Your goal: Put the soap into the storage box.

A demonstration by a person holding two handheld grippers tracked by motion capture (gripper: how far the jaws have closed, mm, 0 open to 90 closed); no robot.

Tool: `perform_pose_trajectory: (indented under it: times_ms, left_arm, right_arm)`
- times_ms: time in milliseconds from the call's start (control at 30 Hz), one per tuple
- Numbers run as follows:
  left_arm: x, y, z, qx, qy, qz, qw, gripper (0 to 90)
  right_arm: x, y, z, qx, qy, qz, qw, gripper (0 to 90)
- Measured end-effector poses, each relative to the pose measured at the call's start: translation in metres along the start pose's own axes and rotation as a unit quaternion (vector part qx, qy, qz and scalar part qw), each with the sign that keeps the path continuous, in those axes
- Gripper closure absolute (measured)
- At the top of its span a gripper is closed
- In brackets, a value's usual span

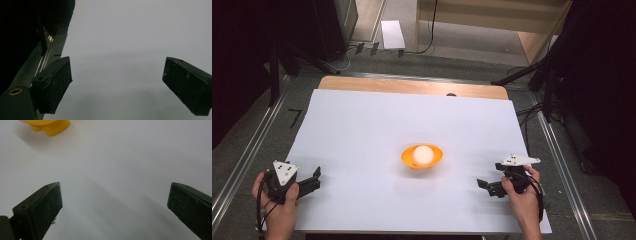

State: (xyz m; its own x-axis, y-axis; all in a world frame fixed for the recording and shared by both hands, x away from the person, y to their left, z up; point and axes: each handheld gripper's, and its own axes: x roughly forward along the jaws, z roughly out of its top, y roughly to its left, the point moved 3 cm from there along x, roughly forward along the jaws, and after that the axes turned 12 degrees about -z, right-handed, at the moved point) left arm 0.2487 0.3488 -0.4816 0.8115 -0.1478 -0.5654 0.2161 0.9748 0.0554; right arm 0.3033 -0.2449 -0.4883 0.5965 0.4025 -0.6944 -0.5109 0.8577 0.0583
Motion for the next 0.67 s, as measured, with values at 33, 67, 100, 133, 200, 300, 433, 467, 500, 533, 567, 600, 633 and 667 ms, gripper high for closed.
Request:
perform_pose_trajectory:
  times_ms: [33,67,100,133,200,300,433,467,500,533,567,600,633,667]
  left_arm:
    - [0.000,0.000,0.000,0.000,0.000,0.000,1.0000,9.4]
    - [0.000,0.000,0.000,0.000,0.000,0.000,1.0000,9.4]
    - [0.000,0.000,0.000,0.000,0.000,0.000,1.0000,9.4]
    - [0.000,0.000,0.000,0.000,0.000,0.000,1.0000,9.4]
    - [0.000,0.000,0.000,0.000,0.000,-0.001,1.0000,9.4]
    - [0.000,0.000,0.000,0.000,0.000,-0.001,1.0000,9.4]
    - [0.000,0.000,0.000,0.000,0.000,0.000,1.0000,9.4]
    - [0.000,0.000,0.000,0.000,0.000,0.000,1.0000,9.4]
    - [0.000,0.000,0.000,0.000,0.000,0.000,1.0000,9.4]
    - [0.000,0.000,0.000,0.000,0.000,0.000,1.0000,9.4]
    - [0.000,0.000,0.000,0.000,0.000,0.000,1.0000,9.4]
    - [0.000,0.000,0.000,0.000,0.001,0.000,1.0000,9.4]
    - [0.000,0.000,0.000,0.000,0.001,0.000,1.0000,9.4]
    - [0.000,0.000,0.000,0.000,0.000,-0.001,1.0000,9.4]
  right_arm:
    - [-0.001,-0.001,-0.002,0.006,-0.002,-0.002,1.0000,0.0]
    - [-0.002,-0.003,-0.005,0.006,-0.010,-0.006,0.9999,0.0]
    - [-0.004,-0.005,-0.007,0.010,-0.015,-0.012,0.9998,0.0]
    - [-0.005,-0.007,-0.010,0.016,-0.020,-0.012,0.9996,0.0]
    - [-0.008,-0.012,-0.015,0.027,-0.032,-0.009,0.9991,0.0]
    - [-0.012,-0.017,-0.023,0.035,-0.043,-0.015,0.9984,0.0]
    - [-0.018,-0.022,-0.035,0.046,-0.043,-0.021,0.9978,0.0]
    - [-0.019,-0.023,-0.038,0.047,-0.042,-0.021,0.9978,0.0]
    - [-0.020,-0.023,-0.041,0.048,-0.043,-0.021,0.9977,0.0]
    - [-0.023,-0.024,-0.043,0.052,-0.043,-0.021,0.9975,0.0]
    - [-0.025,-0.024,-0.044,0.052,-0.048,-0.019,0.9973,0.0]
    - [-0.027,-0.025,-0.045,0.053,-0.052,-0.019,0.9971,0.0]
    - [-0.028,-0.025,-0.046,0.056,-0.051,-0.021,0.9969,0.0]
    - [-0.029,-0.025,-0.046,0.057,-0.051,-0.022,0.9968,0.0]
